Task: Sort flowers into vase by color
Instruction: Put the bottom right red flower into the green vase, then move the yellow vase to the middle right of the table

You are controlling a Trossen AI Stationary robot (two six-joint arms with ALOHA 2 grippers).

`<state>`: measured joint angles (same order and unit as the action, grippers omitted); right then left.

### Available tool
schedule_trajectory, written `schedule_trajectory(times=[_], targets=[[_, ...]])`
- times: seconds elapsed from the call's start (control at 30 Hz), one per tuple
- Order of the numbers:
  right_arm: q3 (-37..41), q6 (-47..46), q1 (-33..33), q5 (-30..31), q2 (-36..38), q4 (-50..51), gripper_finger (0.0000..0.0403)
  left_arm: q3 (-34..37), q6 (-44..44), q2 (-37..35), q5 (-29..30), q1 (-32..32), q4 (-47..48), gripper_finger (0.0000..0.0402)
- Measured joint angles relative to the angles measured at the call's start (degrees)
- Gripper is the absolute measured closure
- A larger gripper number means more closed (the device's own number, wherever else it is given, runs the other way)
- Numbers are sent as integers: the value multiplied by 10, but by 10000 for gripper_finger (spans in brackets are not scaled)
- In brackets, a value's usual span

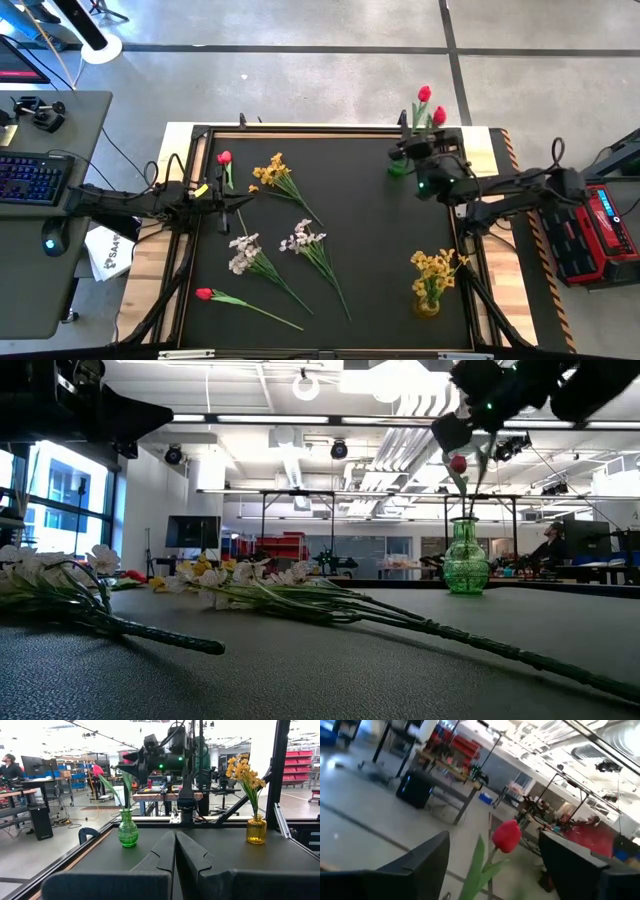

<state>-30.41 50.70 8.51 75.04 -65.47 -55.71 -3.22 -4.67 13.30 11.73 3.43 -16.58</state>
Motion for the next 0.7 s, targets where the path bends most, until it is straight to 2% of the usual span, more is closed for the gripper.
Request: schedule_trajectory(times=[0.2, 0.4, 0.5, 0.57, 0.7], targets=[[-81, -112, -18, 4, 0, 218, 112, 0, 0, 0, 0, 0, 0, 401], [-159, -276, -18, -64, 0, 437, 112, 0, 1, 0, -12, 0, 1, 402], [-207, -358, -19, -146, 0, 543, 112, 0, 1, 0, -13, 0, 2, 402], [-239, -410, -19, -231, -3, 604, 112, 0, 1, 0, -13, 0, 3, 401], [-270, -478, -21, -401, -25, 633, 112, 0, 1, 0, -13, 0, 3, 402]])
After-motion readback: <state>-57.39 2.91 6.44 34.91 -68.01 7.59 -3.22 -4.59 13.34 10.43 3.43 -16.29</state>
